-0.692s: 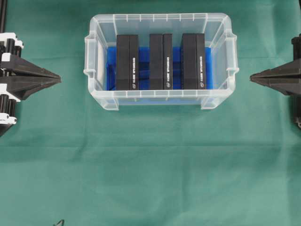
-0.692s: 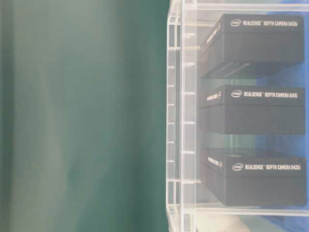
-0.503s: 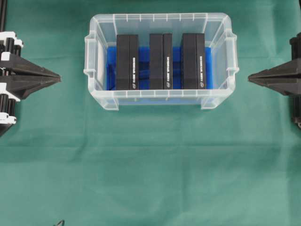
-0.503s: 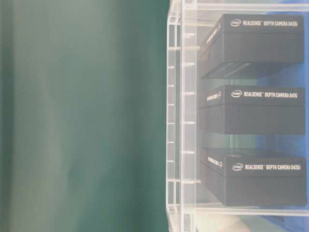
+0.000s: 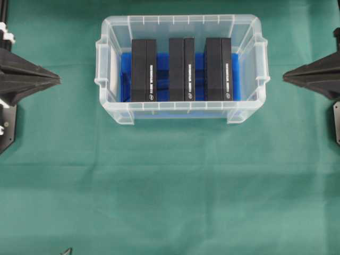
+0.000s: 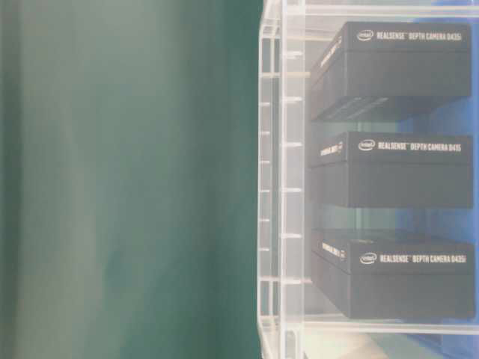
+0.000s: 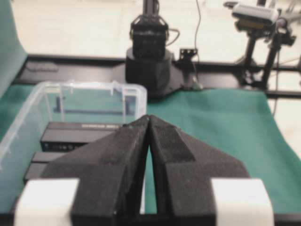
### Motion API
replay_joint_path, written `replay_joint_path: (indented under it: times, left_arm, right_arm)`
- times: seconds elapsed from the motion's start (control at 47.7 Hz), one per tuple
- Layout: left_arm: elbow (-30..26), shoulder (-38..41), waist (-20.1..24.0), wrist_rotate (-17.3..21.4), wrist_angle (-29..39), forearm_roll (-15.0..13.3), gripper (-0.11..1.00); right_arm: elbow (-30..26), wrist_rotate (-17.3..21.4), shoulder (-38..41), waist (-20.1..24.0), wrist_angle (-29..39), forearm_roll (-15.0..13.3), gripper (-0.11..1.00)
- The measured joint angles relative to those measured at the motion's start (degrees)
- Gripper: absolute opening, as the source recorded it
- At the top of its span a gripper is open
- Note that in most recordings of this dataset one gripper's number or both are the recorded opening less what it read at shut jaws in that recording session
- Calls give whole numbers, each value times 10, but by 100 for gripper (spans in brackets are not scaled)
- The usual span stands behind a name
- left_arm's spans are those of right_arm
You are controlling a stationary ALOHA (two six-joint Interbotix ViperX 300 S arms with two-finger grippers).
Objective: Take the box out of the case with the right arm.
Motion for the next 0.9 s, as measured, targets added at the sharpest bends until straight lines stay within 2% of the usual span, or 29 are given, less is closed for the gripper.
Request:
replay_joint_path:
  times: [0.273, 0.398, 0.587, 0.713, 0.902]
  left_arm:
    - [-119, 3, 0, 1, 144, 2, 0]
    - [-153, 9, 0, 1, 187, 3, 0]
    - [-176, 15, 0, -4, 255, 3, 0]
    - [-199, 23, 0, -26, 340, 3, 0]
    - [-239, 44, -11, -60, 517, 3, 0]
  right_arm:
    - [-121, 25, 15, 0, 116, 1, 0]
    - [-152, 32, 28, -1, 159, 1, 0]
    - [-176, 43, 40, -4, 229, 1, 0]
    - [-188, 65, 45, -4, 313, 0, 0]
    - [-209, 106, 64, -6, 499, -6, 0]
